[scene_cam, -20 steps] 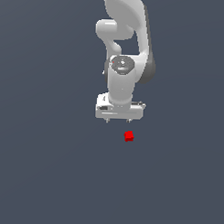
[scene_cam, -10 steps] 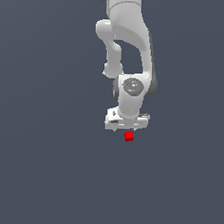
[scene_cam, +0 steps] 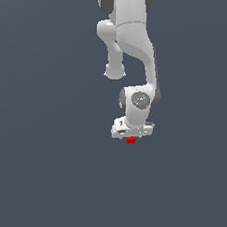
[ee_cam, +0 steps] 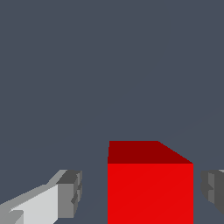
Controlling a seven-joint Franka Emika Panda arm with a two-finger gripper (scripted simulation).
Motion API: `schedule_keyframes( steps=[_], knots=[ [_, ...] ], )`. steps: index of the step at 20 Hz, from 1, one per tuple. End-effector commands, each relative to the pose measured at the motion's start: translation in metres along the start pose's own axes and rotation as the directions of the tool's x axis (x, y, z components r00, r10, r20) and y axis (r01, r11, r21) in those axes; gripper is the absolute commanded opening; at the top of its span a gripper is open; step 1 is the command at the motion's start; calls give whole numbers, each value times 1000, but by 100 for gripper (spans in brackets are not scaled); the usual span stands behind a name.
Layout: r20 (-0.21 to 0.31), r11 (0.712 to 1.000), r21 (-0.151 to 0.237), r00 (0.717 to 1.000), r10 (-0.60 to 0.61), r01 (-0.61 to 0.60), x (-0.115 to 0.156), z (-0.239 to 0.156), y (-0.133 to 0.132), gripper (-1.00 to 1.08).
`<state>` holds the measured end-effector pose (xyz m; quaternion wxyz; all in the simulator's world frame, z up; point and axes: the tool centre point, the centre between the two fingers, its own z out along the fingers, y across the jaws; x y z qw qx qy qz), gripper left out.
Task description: Pick up the red cube and move it to a goal position.
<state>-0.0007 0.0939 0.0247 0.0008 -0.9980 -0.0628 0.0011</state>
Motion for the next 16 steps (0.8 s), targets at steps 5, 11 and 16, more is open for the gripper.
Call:
schedule_keyframes(
  steps=[5, 11, 16],
  knots=[
    [-2, 1000, -2, 1000, -5, 5, 2, 5, -2, -100],
    [-2, 1000, -2, 1000, -5, 5, 2, 5, -2, -100],
    [-2, 1000, -2, 1000, -5, 5, 2, 3, -1, -100]
  ],
)
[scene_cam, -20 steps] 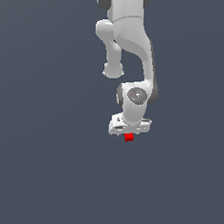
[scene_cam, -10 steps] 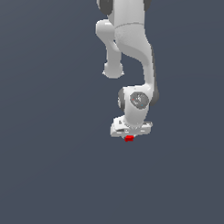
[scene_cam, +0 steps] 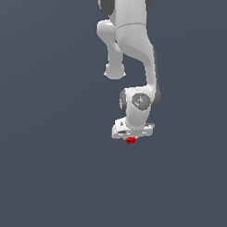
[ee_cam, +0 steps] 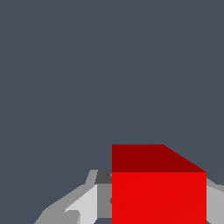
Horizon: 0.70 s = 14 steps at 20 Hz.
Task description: Pick up the red cube and move it to a goal position.
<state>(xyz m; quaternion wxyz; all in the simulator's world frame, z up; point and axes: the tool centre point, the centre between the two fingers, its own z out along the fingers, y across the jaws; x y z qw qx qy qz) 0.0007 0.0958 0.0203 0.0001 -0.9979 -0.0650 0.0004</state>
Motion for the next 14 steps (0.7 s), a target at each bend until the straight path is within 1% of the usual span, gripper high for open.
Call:
schedule_keyframes(
  steps=[1, 7, 14],
  knots=[
    [-1, 1000, 0, 1000, 0, 0, 0, -2, 1, -100],
    [-1, 1000, 0, 1000, 0, 0, -2, -22, 10, -100],
    [-1, 1000, 0, 1000, 0, 0, -7, -72, 33, -100]
  ],
)
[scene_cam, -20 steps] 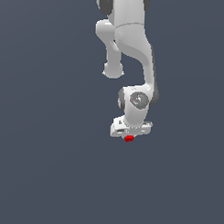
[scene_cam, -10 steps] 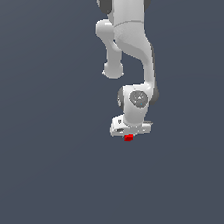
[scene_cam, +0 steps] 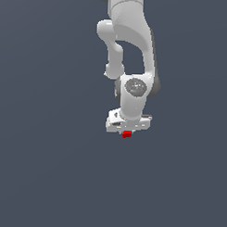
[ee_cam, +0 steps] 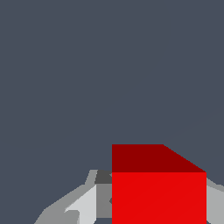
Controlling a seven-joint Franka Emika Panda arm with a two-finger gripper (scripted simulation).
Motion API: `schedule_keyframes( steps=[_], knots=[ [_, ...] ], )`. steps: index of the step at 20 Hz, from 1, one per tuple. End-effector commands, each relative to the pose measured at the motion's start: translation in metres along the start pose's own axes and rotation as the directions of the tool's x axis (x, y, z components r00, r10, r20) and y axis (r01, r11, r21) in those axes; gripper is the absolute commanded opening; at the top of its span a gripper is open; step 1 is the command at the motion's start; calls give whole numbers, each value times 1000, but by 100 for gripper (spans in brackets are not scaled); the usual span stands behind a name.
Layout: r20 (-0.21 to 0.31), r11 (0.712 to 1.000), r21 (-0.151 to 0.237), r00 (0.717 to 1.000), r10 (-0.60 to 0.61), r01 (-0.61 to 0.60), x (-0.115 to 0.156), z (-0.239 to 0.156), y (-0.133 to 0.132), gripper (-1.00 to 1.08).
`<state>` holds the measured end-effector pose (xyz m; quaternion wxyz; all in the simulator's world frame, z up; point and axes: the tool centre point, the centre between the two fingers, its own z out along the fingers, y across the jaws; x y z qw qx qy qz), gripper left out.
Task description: Pick up the red cube and move it to a goal position.
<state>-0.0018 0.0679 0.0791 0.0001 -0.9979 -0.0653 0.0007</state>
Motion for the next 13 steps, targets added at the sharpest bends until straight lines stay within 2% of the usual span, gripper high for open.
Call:
schedule_keyframes(
  steps=[1, 7, 13],
  knots=[
    [-1, 1000, 0, 1000, 0, 0, -2, -20, 9, -100],
    [-1, 1000, 0, 1000, 0, 0, -4, -55, 25, -100],
    [-1, 1000, 0, 1000, 0, 0, -4, -67, 30, -100]
  ],
)
